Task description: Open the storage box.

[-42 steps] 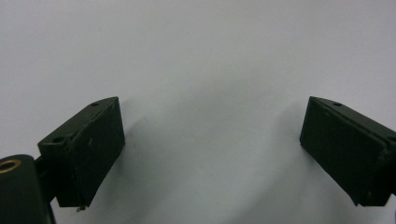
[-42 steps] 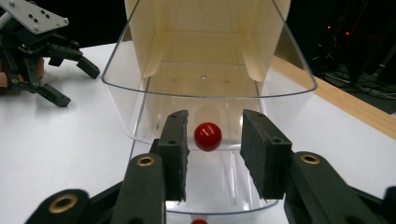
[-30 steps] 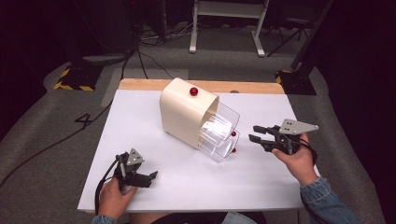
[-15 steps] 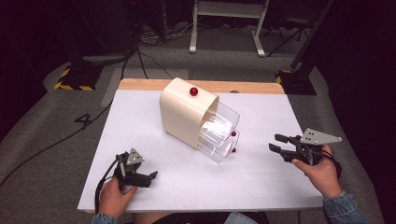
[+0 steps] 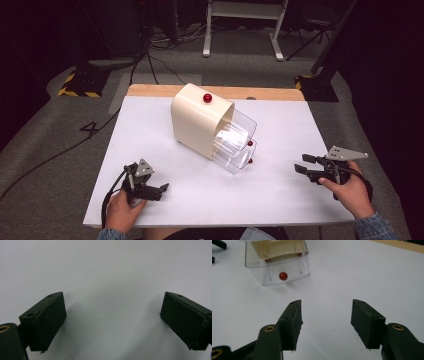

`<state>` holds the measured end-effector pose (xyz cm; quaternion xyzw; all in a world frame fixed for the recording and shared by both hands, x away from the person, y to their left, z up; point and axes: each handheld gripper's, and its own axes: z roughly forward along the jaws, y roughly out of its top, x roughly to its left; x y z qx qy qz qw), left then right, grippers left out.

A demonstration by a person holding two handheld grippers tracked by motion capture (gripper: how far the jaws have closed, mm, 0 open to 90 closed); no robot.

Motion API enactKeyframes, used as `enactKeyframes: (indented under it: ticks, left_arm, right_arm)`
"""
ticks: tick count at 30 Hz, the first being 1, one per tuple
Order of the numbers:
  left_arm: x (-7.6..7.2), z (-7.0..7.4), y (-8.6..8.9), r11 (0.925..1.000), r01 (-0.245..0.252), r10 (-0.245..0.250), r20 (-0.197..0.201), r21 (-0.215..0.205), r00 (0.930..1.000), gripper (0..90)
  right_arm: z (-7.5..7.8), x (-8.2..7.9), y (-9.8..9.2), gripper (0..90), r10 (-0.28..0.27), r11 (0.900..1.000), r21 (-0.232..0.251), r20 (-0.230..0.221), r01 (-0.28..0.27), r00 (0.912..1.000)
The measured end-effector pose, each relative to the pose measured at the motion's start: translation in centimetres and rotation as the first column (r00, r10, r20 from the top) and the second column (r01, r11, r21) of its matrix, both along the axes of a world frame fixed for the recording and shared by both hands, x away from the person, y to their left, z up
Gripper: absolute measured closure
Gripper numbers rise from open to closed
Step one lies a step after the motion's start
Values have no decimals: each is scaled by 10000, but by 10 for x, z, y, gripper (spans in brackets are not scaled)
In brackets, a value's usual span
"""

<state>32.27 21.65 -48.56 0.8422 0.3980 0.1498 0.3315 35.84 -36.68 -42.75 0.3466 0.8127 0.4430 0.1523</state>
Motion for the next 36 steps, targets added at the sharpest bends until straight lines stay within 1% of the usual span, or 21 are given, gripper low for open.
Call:
enactKeyframes:
  ticks: [2, 3, 5, 6, 8, 11, 13, 16, 18, 19, 20, 22, 23, 24, 25, 26, 29, 36]
  left_arm:
    - [0, 0, 0, 10000, 4, -4, 1, -1, 10000, 68]
    - [0, 0, 0, 10000, 5, -5, 2, -3, 10000, 68]
    - [0, 0, 0, 10000, 14, -14, -6, -16, 10000, 68]
    - [0, 0, 0, 10000, 31, -31, -13, -25, 10000, 68]
    - [0, 0, 0, 10000, 31, -31, -15, -29, 10000, 68]
    - [0, 0, 0, 10000, 27, -27, -14, -21, 10000, 68]
    - [0, 0, 0, 10000, 30, -30, -14, -30, 10000, 68]
    - [0, 0, 0, 10000, 29, -29, -16, -30, 10000, 68]
    - [0, 0, 0, 10000, 25, -25, -14, -22, 10000, 68]
    - [0, 0, 0, 10000, 25, -25, -14, -23, 10000, 68]
    - [0, 0, 0, 10000, 31, -31, -12, -27, 10000, 68]
    - [0, 0, 0, 10000, 26, -26, -12, -18, 10000, 68]
    - [0, 0, 0, 10000, 26, -26, -12, -18, 10000, 68]
    - [0, 0, 0, 10000, 25, -25, -11, -18, 10000, 68]
    - [0, 0, 0, 10000, 26, -26, -10, -16, 10000, 68]
    - [0, 0, 0, 10000, 25, -25, -15, -16, 10000, 68]
    - [0, 0, 0, 10000, 26, -26, -11, -14, 10000, 68]
    - [0, 0, 0, 10000, 23, -23, 8, -3, 10000, 68]
  right_arm:
    - [-3, 0, -1, 424, -6, 10000, -90, -75, 5, 10000]
    - [-10, 2, -2, 424, -28, 9996, -265, -301, 20, 9995]
    - [-14, 2, -3, 424, -88, 9990, -447, -458, 67, 9989]
    - [-17, 3, -4, 424, -124, 9974, -717, -572, 82, 9983]
    - [-22, 4, -5, 420, -136, 9949, -1010, -658, 69, 9977]
    - [-30, 4, -6, 413, -203, 9941, -1079, -794, 116, 9966]
    - [-36, 2, -7, 404, -204, 9943, -1056, -771, 121, 9968]
    - [-43, 0, -8, 381, -211, 9946, -1028, -609, 148, 9979]
    - [-45, -1, -8, 365, -211, 9941, -1077, -576, 148, 9981]
    - [-49, -2, -8, 312, -190, 9914, -1306, -606, 110, 9980]
    - [-52, -3, -8, 304, -64, 9898, -1425, -606, -23, 9981]
    - [-52, -3, -8, 267, -129, 9887, -1496, -542, 46, 9984]
    - [-52, -3, -8, 267, -129, 9887, -1496, -542, 46, 9984]
    - [-53, -3, -7, 193, -330, 9862, -1638, -476, 248, 9983]
    - [-53, -2, -6, 154, -572, 9839, -1720, -458, 485, 9973]
    - [-54, -2, -6, 136, -702, 9825, -1762, -460, 611, 9965]
    - [-54, -1, -7, 142, -712, 9835, -1706, -577, 605, 9958]
    - [-55, 0, -8, 141, -696, 9847, -1642, -602, 589, 9958]
